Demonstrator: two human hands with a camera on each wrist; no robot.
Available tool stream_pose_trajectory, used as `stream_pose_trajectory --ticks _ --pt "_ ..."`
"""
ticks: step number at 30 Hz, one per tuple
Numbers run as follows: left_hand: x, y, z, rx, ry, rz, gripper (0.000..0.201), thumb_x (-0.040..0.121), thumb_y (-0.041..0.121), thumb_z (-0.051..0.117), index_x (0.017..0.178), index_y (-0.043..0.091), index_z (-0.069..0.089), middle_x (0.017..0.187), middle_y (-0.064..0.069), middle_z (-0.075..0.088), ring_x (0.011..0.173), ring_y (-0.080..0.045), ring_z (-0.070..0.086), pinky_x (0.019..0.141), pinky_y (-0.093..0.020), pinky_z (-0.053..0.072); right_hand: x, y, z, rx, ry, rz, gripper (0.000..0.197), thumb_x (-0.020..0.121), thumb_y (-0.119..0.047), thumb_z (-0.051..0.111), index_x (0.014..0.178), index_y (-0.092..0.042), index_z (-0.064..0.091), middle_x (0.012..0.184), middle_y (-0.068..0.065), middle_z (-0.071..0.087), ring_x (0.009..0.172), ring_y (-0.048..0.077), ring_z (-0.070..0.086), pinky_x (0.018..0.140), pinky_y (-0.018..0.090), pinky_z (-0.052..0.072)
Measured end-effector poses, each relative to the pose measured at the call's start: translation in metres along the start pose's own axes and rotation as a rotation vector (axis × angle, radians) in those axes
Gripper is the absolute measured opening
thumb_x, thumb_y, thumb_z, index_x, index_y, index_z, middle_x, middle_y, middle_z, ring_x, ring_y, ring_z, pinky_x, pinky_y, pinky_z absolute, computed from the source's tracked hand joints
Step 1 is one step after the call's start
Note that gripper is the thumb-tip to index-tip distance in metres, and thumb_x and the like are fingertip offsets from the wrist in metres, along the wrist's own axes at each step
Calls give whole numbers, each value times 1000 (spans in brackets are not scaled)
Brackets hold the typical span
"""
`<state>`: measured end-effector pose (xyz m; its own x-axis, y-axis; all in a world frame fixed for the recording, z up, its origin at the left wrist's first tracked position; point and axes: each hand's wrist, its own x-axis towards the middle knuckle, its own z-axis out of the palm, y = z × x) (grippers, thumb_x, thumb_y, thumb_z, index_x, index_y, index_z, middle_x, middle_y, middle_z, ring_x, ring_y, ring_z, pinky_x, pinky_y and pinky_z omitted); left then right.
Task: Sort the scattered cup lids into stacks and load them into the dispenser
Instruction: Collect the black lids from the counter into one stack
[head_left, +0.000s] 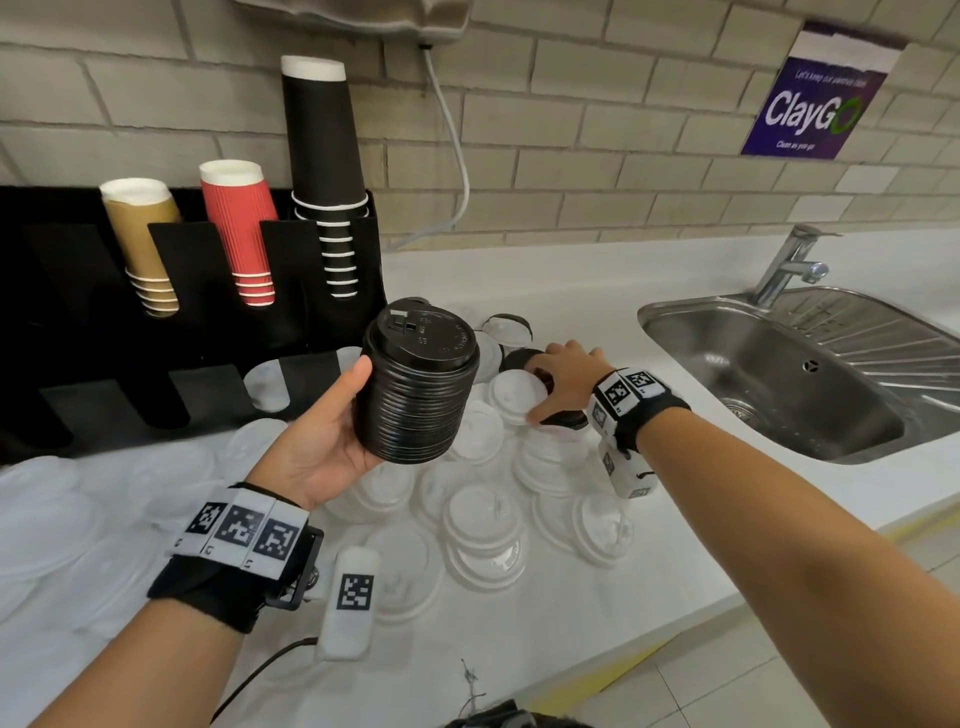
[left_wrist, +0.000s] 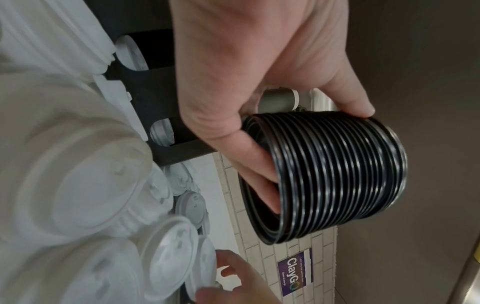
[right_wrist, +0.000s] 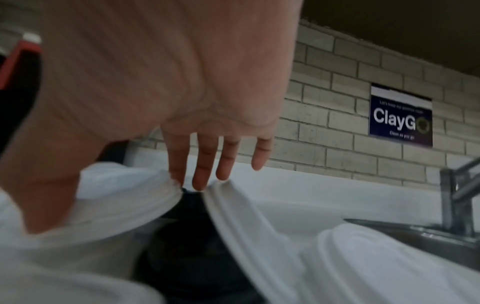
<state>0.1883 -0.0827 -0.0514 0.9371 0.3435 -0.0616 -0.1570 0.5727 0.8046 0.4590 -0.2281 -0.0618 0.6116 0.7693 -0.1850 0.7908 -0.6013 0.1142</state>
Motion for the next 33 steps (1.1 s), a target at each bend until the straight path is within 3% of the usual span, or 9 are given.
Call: stream_pose_trajectory --ticks 4,7,11,14,16,19,23,28,33 --pt "-1 1 0 4 5 -2 39 85 46 49 100 25 78 111 -4 73 103 -19 70 71 -31 59 0 2 -11 272 -63 14 72 80 -54 66 142 -28 40 138 5 47 129 29 40 108 47 33" --pt "-2 2 0 6 5 5 39 85 45 49 99 24 79 110 -4 74 102 -19 70 71 -31 59 1 13 -15 242 -68 124 54 84 -40 64 131 -19 46 128 7 56 118 29 51 101 43 39" --pt "-1 5 -1 1 21 6 38 85 45 50 99 23 79 110 -5 73 102 -20 70 72 -31 59 -3 26 -1 -87 -137 201 52 82 -51 60 124 -25 47 125 2 57 115 26 53 88 37 38" --pt "-1 6 -4 2 29 9 38 85 45 51 100 24 78 112 -5 73 105 -21 69 73 -32 59 4 26 5 -73 -193 233 66 78 -65 58 126 -21 49 126 4 56 121 28 48 80 35 32" --pt "-1 7 -6 -3 36 6 38 86 45 51 101 23 78 114 -5 72 106 -22 68 74 -33 59 11 21 5 -3 -226 208 68 71 -69 62 117 -20 54 118 4 61 106 26 55 72 30 35" --pt "0 8 -6 -14 42 3 38 86 44 51 102 22 78 116 -7 71 108 -23 68 75 -34 59 19 19 10 72 -215 165 50 69 -60 70 93 -20 52 100 4 67 84 24 59 66 28 42" --pt "1 9 -7 -19 36 15 38 87 43 51 106 23 76 120 -7 69 111 -23 66 77 -35 58 21 17 7 161 -100 159 43 71 -42 69 98 -12 56 95 9 66 76 25 59 53 24 39" --pt "2 8 -8 -15 33 10 38 87 43 52 107 23 76 122 -8 68 113 -24 65 79 -36 58 19 13 -9 332 60 158 79 71 -42 75 132 -7 39 119 14 54 107 32 56 82 39 50" --pt "1 6 -10 -18 34 4 38 87 43 52 106 22 76 122 -8 69 113 -24 65 79 -36 58 12 12 -20 408 49 107 81 67 -32 77 130 -16 28 115 10 46 98 33 55 80 44 52"
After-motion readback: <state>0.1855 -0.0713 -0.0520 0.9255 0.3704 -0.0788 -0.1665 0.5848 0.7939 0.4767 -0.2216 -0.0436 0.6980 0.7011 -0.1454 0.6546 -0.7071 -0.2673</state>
